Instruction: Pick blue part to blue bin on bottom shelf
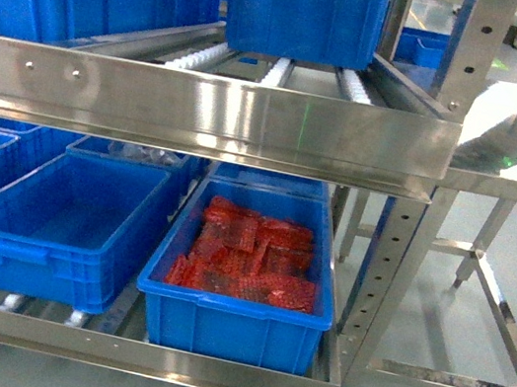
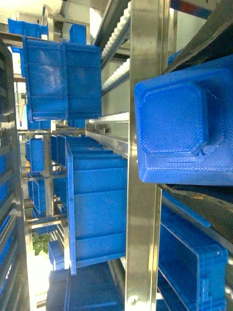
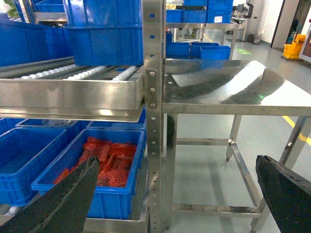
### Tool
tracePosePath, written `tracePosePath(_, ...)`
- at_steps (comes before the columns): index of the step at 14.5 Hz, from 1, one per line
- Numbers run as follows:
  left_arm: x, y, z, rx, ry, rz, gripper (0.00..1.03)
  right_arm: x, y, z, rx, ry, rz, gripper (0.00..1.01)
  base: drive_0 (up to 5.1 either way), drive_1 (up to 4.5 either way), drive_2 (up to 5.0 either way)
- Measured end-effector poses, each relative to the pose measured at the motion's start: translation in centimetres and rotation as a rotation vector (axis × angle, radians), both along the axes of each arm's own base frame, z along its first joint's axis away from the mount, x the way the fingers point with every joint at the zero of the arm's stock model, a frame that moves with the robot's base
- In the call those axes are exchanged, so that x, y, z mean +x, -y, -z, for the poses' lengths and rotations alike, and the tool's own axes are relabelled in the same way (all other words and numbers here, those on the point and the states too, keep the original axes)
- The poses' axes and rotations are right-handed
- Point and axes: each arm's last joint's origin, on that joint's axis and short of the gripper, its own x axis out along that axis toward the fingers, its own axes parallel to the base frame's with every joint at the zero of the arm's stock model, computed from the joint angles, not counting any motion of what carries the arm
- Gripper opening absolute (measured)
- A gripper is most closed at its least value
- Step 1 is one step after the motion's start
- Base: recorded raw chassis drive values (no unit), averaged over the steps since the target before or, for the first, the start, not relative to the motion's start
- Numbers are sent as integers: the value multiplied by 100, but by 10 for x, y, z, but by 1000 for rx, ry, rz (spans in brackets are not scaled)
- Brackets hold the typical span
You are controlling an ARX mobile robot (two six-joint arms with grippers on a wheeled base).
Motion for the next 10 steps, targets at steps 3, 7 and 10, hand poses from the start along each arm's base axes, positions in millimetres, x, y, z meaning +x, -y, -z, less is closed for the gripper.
tracePosePath(3, 0, 0, 0, -1, 0, 0, 44, 0, 0, 0, 0, 2, 0, 98, -493, 326, 151)
tracePosePath(7, 0, 0, 0, 0, 0, 0, 44, 0, 0, 0, 0, 1, 0, 98, -474, 335, 147)
tracePosePath(10, 0, 0, 0, -1, 1, -3, 44, 0, 0, 0, 0, 0, -3, 98, 0, 0, 0)
